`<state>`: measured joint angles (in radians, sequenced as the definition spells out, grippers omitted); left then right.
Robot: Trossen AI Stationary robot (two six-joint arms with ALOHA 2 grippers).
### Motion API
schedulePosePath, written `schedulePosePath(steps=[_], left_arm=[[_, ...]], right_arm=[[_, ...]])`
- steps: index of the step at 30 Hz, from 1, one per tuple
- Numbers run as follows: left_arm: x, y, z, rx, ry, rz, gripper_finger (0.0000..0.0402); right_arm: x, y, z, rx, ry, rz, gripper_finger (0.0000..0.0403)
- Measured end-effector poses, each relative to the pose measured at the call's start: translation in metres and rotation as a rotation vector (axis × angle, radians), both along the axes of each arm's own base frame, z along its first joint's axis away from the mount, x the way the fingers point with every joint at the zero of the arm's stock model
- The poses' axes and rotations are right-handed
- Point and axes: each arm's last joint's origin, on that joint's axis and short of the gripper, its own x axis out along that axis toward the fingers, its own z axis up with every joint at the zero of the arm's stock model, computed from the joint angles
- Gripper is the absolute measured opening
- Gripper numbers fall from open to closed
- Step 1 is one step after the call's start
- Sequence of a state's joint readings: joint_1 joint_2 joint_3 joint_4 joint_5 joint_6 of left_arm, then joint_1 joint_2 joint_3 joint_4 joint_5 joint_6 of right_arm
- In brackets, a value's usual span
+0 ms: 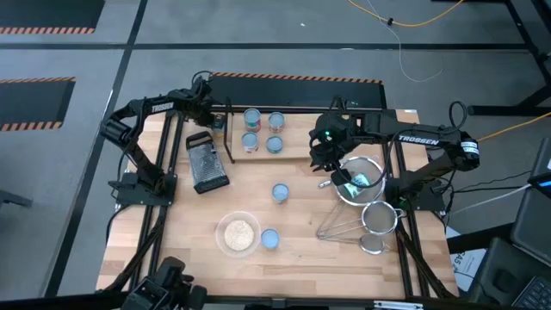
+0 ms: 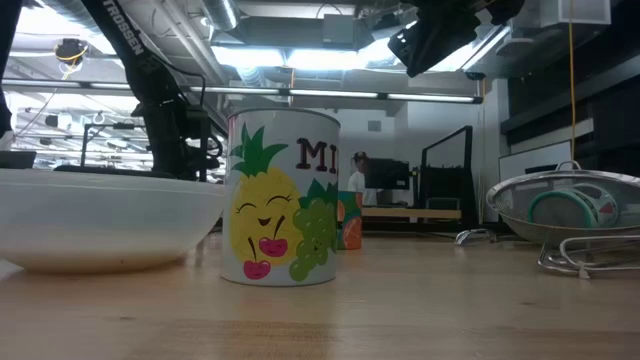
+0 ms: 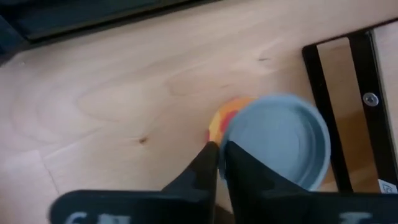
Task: Pick and place cans onto a shelf
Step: Move the yellow pineapple can to middle of the table
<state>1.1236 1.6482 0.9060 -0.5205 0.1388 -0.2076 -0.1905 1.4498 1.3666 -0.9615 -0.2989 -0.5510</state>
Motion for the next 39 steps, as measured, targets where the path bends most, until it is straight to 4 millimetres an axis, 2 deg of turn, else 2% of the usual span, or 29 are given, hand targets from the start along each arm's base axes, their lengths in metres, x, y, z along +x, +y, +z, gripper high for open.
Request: schedulePosePath(steps=[12, 17, 22, 27, 34, 39], left_arm=[[0.0, 0.002, 0.001, 0.031, 0.011, 0.001, 0.0005], [-0.002, -0.001, 0.012, 0.077, 0.018, -0.013, 0.0003], [-0.006, -0.007, 0.038, 0.182, 0.006, -0.003, 0.0002], [-0.013, -0.021, 0.073, 0.303, -0.048, 0.003, 0.0002], [-0.029, -0.055, 0.126, 0.489, -0.149, 0.007, 0.0001], [-0.04, -0.085, 0.155, 0.574, -0.274, -0.042, 0.0001]], right_arm=[[0.0, 0.0, 0.0, 0.0, 0.0, 0.0, 0.0078], [0.0, 0.0, 0.0, 0.0, 0.0, 0.0, 0.0078], [0.0, 0.0, 0.0, 0.0, 0.0, 0.0, 0.0078], [0.0, 0.0, 0.0, 0.0, 0.0, 0.0, 0.0078], [0.0, 0.0, 0.0, 0.0, 0.0, 0.0, 0.0078], [0.0, 0.0, 0.0, 0.0, 0.0, 0.0, 0.0078]])
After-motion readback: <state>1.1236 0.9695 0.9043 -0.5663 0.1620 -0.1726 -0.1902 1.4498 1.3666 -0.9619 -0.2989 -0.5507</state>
